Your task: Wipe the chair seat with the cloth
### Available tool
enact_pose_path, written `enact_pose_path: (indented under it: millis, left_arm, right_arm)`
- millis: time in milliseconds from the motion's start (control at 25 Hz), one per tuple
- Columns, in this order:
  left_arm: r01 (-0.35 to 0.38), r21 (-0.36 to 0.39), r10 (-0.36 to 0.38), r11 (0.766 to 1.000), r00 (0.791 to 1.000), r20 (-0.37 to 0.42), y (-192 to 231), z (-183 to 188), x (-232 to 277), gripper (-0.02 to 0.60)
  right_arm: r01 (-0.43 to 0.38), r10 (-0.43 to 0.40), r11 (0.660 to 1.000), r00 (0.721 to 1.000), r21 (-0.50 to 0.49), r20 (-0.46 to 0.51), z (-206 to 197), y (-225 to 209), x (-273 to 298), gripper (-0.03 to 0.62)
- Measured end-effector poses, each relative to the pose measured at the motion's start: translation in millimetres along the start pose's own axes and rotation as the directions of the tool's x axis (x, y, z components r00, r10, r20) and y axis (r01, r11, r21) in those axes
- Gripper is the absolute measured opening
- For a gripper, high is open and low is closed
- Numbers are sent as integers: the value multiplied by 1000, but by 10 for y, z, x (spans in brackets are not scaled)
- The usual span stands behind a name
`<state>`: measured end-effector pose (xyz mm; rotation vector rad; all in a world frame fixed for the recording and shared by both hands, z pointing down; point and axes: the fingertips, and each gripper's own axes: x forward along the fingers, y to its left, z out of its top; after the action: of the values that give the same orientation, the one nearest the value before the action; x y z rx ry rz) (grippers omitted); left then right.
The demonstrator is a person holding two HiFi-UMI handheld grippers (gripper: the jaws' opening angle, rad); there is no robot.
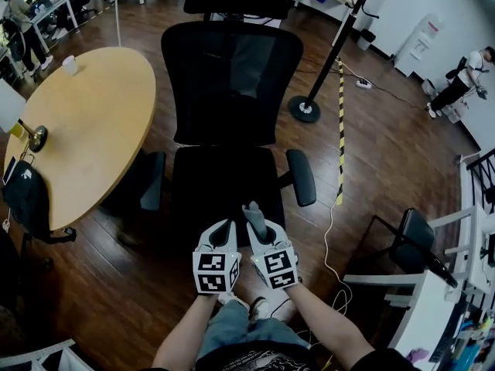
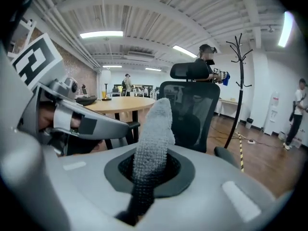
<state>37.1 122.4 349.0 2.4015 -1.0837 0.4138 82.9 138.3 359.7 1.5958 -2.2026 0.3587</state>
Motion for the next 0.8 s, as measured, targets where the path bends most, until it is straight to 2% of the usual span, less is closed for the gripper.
enact_pose_path:
  millis: [360,560,800]
  left_arm:
    - [-39,27,36,999,992,124,-267,320,-713,3]
    - [-62,55,51,997,981,185,-533,474,-1068,3]
    - [-74,90,53,993,975,214,-791,500,-1368,3]
  right_arm:
    - [-65,55,996,985,55,166,617,375,-564,12]
    - [-72,49,993,972,92,230,752,443,-970,12]
    - [-79,54,994,955,72,290,889,561,-1340,12]
